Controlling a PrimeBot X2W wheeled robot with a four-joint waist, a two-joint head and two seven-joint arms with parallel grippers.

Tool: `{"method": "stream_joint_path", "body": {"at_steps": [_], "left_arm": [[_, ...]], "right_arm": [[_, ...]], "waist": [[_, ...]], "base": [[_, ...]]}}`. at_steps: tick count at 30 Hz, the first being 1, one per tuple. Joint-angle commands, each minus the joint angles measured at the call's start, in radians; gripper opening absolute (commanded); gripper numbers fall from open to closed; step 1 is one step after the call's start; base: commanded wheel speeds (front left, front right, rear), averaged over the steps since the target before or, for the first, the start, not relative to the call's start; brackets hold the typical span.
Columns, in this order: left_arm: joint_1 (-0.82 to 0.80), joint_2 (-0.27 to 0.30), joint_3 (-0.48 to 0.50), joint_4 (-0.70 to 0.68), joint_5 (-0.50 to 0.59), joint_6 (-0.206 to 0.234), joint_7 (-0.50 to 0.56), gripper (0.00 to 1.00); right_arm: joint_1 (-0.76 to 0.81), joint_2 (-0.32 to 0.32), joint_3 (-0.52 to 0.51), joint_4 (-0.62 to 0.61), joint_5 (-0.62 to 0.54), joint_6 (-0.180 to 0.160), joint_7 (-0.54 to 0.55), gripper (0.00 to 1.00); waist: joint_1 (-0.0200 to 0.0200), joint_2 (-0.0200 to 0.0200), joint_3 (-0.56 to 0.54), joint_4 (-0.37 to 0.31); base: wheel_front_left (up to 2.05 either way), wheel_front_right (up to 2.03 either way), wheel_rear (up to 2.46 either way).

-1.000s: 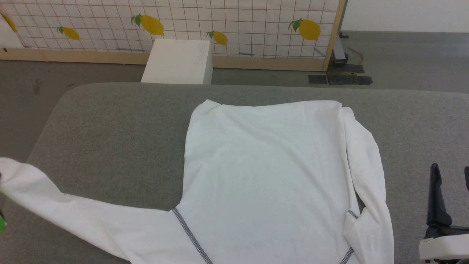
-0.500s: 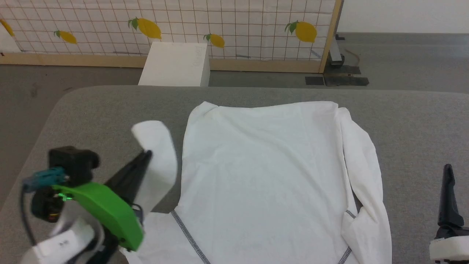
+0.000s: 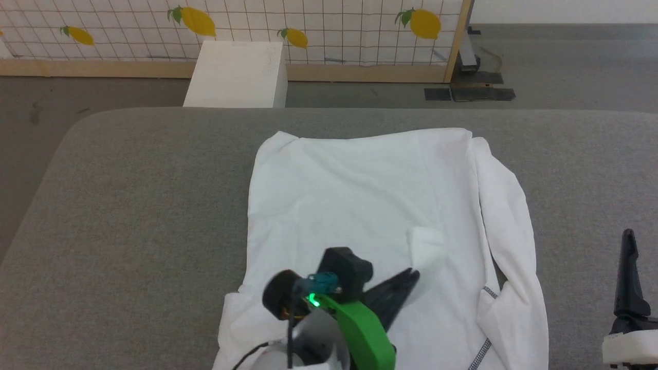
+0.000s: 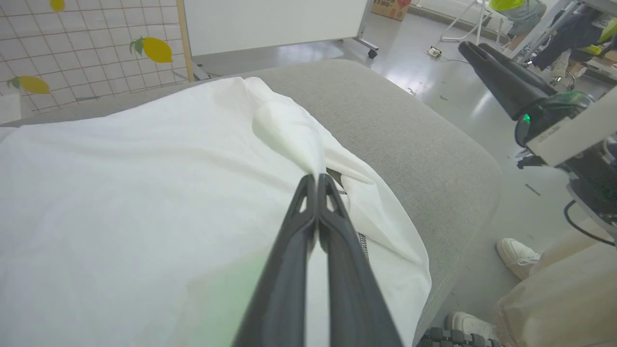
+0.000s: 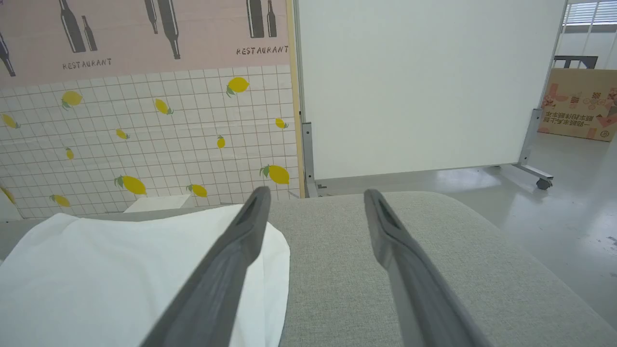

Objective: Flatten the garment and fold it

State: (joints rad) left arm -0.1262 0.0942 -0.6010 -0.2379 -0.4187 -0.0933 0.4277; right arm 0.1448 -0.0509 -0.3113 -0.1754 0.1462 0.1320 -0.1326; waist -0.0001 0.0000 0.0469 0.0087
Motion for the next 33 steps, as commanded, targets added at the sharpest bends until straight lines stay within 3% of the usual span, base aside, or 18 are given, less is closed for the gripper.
{"method": "stream_joint_path", "body": {"at_steps": [1, 9, 15, 23, 24, 25, 33], "left_arm": [[-0.030, -0.012, -0.028, 0.039, 0.014, -0.009, -0.025, 0.00], [-0.116, -0.041, -0.231, 0.345, 0.062, -0.022, -0.128, 0.00], [-0.179, -0.044, -0.335, 0.573, 0.012, -0.020, -0.175, 0.00], [-0.249, -0.044, -0.424, 0.746, -0.099, 0.050, -0.181, 0.00], [-0.257, -0.044, -0.432, 0.750, -0.110, 0.058, -0.193, 0.29], [-0.263, -0.044, -0.438, 0.748, -0.133, 0.068, -0.208, 1.00], [-0.330, -0.044, -0.445, 0.638, -0.276, 0.107, -0.280, 1.00]], "right_arm": [[-0.011, 0.001, 0.002, 0.003, -0.007, -0.001, -0.006, 1.00], [-0.030, 0.001, 0.024, 0.020, -0.004, -0.001, -0.013, 1.00], [-0.050, 0.001, 0.051, 0.036, -0.007, -0.001, -0.016, 1.00], [-0.057, 0.001, 0.058, 0.051, -0.009, -0.001, -0.017, 1.00], [-0.057, 0.001, 0.056, 0.052, -0.009, -0.001, -0.017, 1.00], [-0.056, 0.001, 0.053, 0.053, -0.008, -0.001, -0.017, 1.00], [-0.039, 0.001, 0.020, 0.043, -0.005, -0.001, -0.012, 1.00]], "waist": [[0.0001, 0.0000, 0.010, -0.009], [0.0001, 0.0000, 0.042, -0.039], [0.0001, 0.0000, 0.054, -0.075], [0.0001, 0.0000, 0.050, -0.111], [0.0001, 0.0000, 0.048, -0.111], [0.0001, 0.0000, 0.046, -0.110], [0.0001, 0.0000, 0.025, -0.068]], "base": [[0.00, 0.00, 0.00], [0.00, 0.00, 0.00], [0.00, 0.00, 0.00], [0.00, 0.00, 0.00], [0.00, 0.00, 0.00], [0.00, 0.00, 0.00], [0.00, 0.00, 0.00]]}}
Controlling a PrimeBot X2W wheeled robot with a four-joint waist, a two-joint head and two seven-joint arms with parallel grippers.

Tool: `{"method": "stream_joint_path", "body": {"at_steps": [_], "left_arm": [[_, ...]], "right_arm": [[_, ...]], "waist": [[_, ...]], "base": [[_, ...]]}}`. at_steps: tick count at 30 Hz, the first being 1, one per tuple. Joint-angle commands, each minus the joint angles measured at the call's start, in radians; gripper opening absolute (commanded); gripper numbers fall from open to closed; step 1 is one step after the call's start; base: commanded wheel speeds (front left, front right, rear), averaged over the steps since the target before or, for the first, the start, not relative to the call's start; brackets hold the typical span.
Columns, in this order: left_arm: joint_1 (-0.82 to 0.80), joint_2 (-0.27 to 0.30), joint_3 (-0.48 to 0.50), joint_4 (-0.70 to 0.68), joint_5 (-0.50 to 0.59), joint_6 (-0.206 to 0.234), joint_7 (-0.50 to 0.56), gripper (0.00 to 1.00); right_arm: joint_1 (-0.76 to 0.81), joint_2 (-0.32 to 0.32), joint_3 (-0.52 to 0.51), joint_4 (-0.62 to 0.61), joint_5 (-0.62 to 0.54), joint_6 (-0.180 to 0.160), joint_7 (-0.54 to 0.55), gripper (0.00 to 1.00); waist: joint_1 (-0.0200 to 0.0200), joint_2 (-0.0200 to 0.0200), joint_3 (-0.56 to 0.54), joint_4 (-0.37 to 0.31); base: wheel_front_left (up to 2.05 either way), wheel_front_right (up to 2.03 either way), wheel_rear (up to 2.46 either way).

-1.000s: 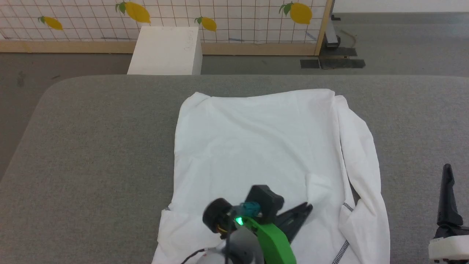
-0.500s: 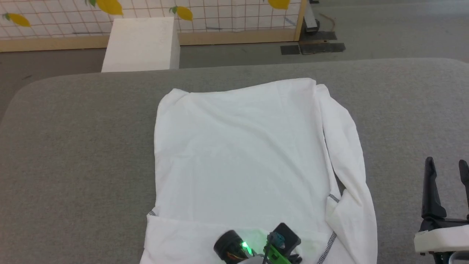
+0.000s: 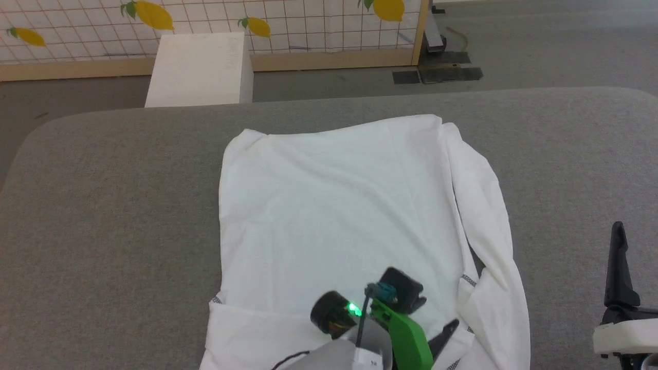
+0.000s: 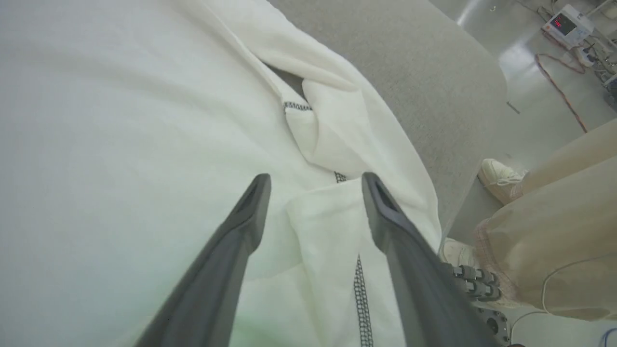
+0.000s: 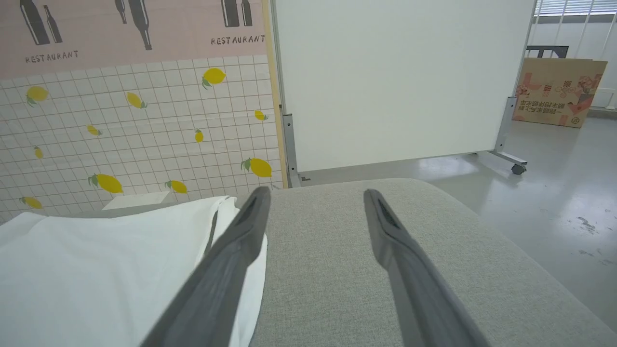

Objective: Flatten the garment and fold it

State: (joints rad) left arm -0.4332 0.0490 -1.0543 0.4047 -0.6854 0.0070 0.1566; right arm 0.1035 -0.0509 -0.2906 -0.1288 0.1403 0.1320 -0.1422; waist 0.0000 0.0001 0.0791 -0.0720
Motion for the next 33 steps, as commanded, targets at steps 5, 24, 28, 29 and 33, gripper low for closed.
{"method": "stream_joint_path", "body": {"at_steps": [5, 24, 28, 29, 33], "left_arm": [[-0.047, 0.053, 0.121, -0.113, -0.001, 0.069, -0.144, 1.00], [0.436, 0.405, 0.676, -0.587, 0.180, 0.380, -0.418, 1.00], [0.544, 0.406, 0.713, -0.625, 0.305, 0.375, -0.418, 1.00], [0.563, 0.405, 0.715, -0.629, 0.335, 0.371, -0.418, 1.00], [0.614, 0.377, 0.736, -0.630, 0.377, 0.352, -0.418, 1.00]], "right_arm": [[0.012, 0.001, -0.009, -0.012, 0.003, -0.001, 0.001, 1.00], [0.038, 0.001, 0.008, -0.013, 0.021, -0.001, 0.004, 1.00], [0.049, 0.001, 0.011, 0.004, 0.037, -0.001, -0.003, 1.00], [0.053, 0.001, 0.012, 0.010, 0.041, -0.001, -0.005, 1.00], [0.067, 0.001, 0.025, 0.035, 0.056, -0.001, -0.012, 1.00]], "waist": [[0.0000, -0.0001, -0.020, 0.042], [0.0000, -0.0001, -0.026, 0.074], [0.0000, -0.0001, -0.034, 0.076], [0.0000, -0.0001, -0.037, 0.077], [0.0000, -0.0001, -0.046, 0.080]], "base": [[0.00, 0.00, 0.00], [0.00, 0.00, 0.00], [0.00, 0.00, 0.00], [0.00, 0.00, 0.00], [0.00, 0.00, 0.00]]}}
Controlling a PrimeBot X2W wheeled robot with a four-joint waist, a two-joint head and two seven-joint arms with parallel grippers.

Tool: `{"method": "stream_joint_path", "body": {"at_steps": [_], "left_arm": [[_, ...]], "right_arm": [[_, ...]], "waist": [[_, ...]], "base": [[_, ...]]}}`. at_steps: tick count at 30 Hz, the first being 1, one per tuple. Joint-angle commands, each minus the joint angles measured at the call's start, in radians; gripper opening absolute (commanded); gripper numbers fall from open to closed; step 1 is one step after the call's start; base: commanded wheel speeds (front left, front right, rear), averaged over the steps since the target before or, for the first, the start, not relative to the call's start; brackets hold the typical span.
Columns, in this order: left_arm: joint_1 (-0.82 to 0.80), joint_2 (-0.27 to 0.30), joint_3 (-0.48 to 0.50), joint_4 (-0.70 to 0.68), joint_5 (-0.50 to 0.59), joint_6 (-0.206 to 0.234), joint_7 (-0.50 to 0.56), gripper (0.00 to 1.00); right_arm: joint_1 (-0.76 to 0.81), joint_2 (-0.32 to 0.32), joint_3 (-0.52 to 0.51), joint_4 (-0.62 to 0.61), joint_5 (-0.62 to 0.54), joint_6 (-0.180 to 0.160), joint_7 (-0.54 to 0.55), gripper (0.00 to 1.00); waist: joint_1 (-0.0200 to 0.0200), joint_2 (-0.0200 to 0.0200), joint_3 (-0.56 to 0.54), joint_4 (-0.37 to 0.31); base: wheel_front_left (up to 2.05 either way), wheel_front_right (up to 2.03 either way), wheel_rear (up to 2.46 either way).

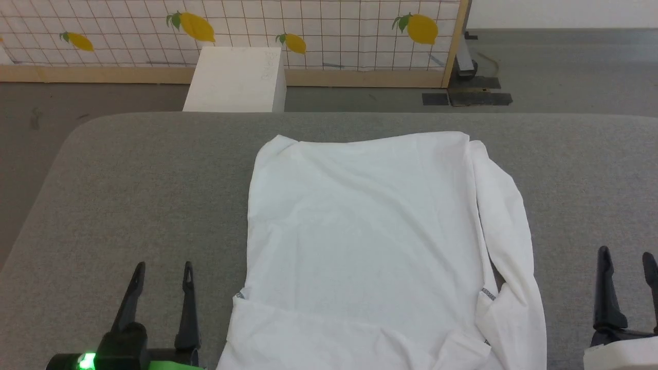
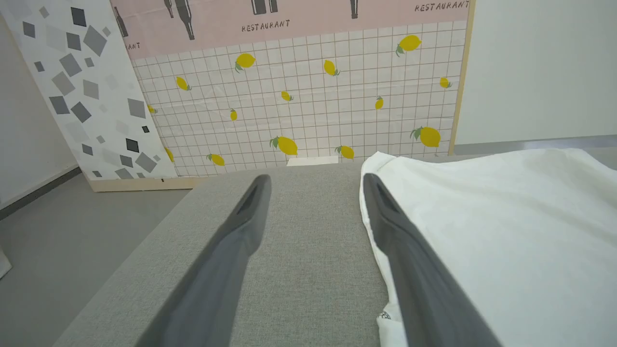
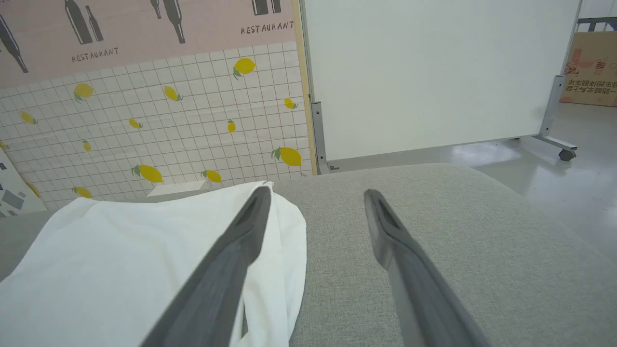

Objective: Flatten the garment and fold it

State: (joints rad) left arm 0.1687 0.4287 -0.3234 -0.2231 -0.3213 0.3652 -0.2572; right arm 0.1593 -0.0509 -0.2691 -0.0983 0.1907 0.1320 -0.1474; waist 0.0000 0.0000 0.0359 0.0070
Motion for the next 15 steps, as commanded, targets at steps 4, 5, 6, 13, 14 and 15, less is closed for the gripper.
{"method": "stream_joint_path", "body": {"at_steps": [4, 5, 6, 13, 14, 15], "left_arm": [[0.033, -0.033, 0.026, -0.002, 0.025, -0.027, -0.004, 1.00], [0.036, -0.041, 0.036, -0.003, 0.024, -0.036, -0.004, 1.00], [0.038, -0.047, 0.047, -0.002, 0.025, -0.044, -0.004, 1.00], [0.017, -0.104, 0.104, -0.013, 0.016, -0.112, -0.004, 1.00], [0.010, -0.114, 0.112, -0.014, 0.017, -0.122, -0.004, 1.00], [0.003, -0.123, 0.118, -0.014, 0.018, -0.130, -0.004, 1.00]], "right_arm": [[0.015, 0.001, 0.013, 0.021, 0.012, -0.001, -0.009, 1.00], [0.015, 0.001, 0.015, 0.023, 0.013, -0.001, -0.008, 1.00], [0.012, 0.001, 0.016, 0.023, 0.013, -0.001, -0.005, 1.00], [-0.064, 0.001, 0.010, 0.008, 0.002, -0.001, 0.047, 1.00], [-0.093, 0.001, 0.008, 0.001, 0.000, -0.001, 0.069, 1.00], [-0.117, 0.001, 0.009, -0.007, -0.009, -0.001, 0.090, 1.00]], "waist": [[0.0000, 0.0000, -0.008, 0.000], [0.0000, 0.0000, -0.006, -0.001], [0.0000, 0.0000, -0.003, -0.002], [0.0000, 0.0000, 0.052, -0.002], [0.0000, 0.0000, 0.068, -0.003], [0.0000, 0.0000, 0.078, -0.003]], "base": [[0.00, 0.00, 0.00], [0.00, 0.00, 0.00], [0.00, 0.00, 0.00], [0.00, 0.00, 0.00], [0.00, 0.00, 0.00], [0.00, 0.00, 0.00]]}}
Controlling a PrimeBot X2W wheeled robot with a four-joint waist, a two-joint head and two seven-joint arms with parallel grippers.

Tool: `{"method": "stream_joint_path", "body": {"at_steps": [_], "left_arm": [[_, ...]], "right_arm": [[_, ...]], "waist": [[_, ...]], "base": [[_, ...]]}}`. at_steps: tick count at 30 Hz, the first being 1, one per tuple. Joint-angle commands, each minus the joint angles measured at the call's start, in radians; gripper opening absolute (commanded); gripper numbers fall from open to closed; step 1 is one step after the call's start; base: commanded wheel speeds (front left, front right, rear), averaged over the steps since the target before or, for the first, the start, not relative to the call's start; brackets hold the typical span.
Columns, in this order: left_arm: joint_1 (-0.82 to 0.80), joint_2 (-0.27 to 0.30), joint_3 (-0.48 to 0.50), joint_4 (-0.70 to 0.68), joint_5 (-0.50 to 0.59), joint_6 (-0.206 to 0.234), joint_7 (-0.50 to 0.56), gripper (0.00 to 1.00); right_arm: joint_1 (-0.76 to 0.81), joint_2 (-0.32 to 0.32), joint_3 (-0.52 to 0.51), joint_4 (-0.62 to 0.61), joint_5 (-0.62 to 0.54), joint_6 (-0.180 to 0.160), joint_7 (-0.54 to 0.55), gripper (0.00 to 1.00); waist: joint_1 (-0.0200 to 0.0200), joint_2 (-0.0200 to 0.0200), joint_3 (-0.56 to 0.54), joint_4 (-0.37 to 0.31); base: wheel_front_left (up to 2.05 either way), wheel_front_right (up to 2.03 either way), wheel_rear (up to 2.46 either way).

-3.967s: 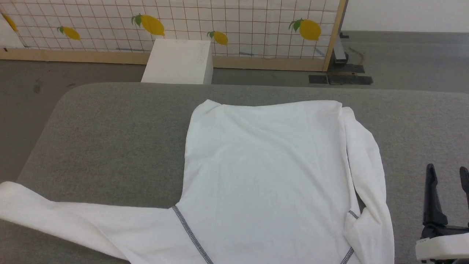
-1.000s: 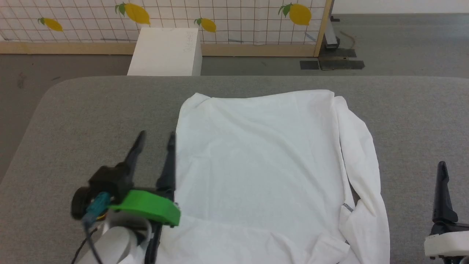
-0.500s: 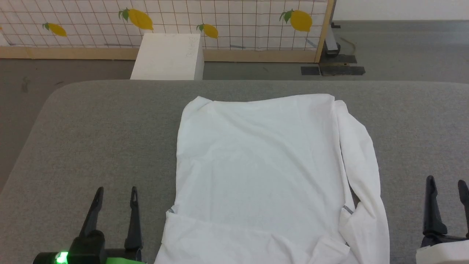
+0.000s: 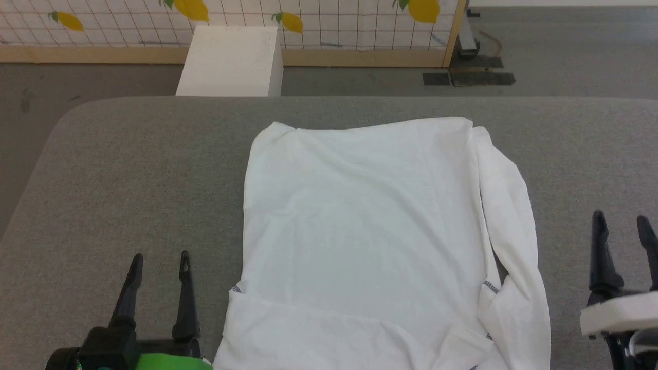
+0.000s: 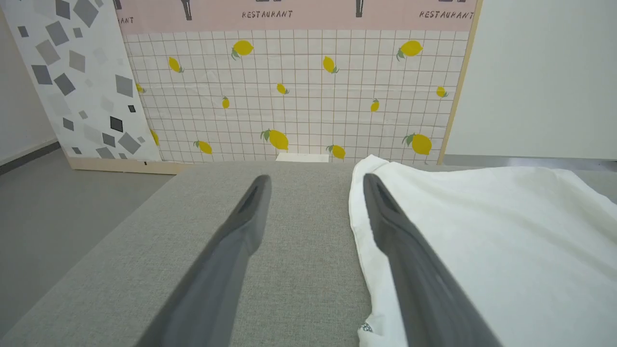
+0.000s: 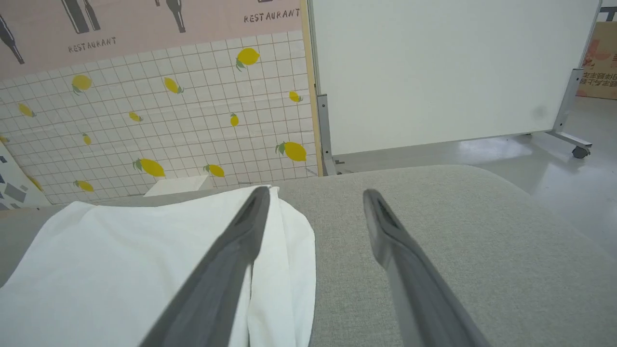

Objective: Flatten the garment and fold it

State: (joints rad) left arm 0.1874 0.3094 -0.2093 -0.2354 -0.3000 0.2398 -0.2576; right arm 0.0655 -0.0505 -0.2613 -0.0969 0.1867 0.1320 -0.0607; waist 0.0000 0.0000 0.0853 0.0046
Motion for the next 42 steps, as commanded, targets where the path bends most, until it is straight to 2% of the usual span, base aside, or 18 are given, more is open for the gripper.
{"method": "stream_joint_path", "body": {"at_steps": [1, 5, 9, 12, 20, 28, 42], "left_arm": [[-0.024, -0.015, 0.010, -0.002, -0.004, -0.015, -0.004, 1.00], [-0.060, -0.052, 0.032, -0.003, 0.003, -0.053, -0.004, 1.00], [-0.098, -0.085, 0.047, -0.001, 0.018, -0.091, -0.004, 1.00], [-0.124, -0.098, 0.062, 0.005, 0.035, -0.116, -0.004, 1.00], [-0.178, -0.135, 0.081, 0.007, 0.067, -0.168, -0.004, 1.00], [-0.223, -0.172, 0.086, 0.014, 0.096, -0.205, -0.004, 1.00], [-0.279, -0.216, 0.089, 0.036, 0.125, -0.250, -0.004, 1.00]], "right_arm": [[-0.055, 0.000, 0.003, -0.018, -0.012, -0.001, 0.034, 1.00], [-0.182, -0.028, 0.009, -0.050, -0.025, -0.001, 0.173, 1.00], [-0.315, -0.124, 0.026, -0.025, 0.004, -0.001, 0.316, 1.00], [-0.415, -0.191, 0.044, 0.024, 0.043, -0.001, 0.405, 1.00], [-0.591, -0.317, 0.098, 0.205, 0.108, -0.001, 0.598, 1.00], [-0.666, -0.404, 0.183, 0.313, 0.170, -0.001, 0.676, 1.00], [-0.764, -0.514, 0.369, 0.396, 0.253, -0.001, 0.754, 1.00]], "waist": [[0.0000, 0.0000, 0.041, -0.002], [0.0000, 0.0000, 0.099, 0.000], [0.0000, 0.0000, 0.154, 0.007], [0.0000, 0.0000, 0.192, 0.014], [0.0000, 0.0000, 0.284, 0.048], [0.0000, 0.0000, 0.362, 0.085], [0.0000, 0.0000, 0.455, 0.141]], "base": [[0.00, 0.00, 0.00], [0.00, 0.00, 0.00], [0.00, 0.00, 0.00], [0.00, 0.00, 0.00], [0.00, 0.00, 0.00], [0.00, 0.00, 0.00], [0.00, 0.00, 0.00]]}}
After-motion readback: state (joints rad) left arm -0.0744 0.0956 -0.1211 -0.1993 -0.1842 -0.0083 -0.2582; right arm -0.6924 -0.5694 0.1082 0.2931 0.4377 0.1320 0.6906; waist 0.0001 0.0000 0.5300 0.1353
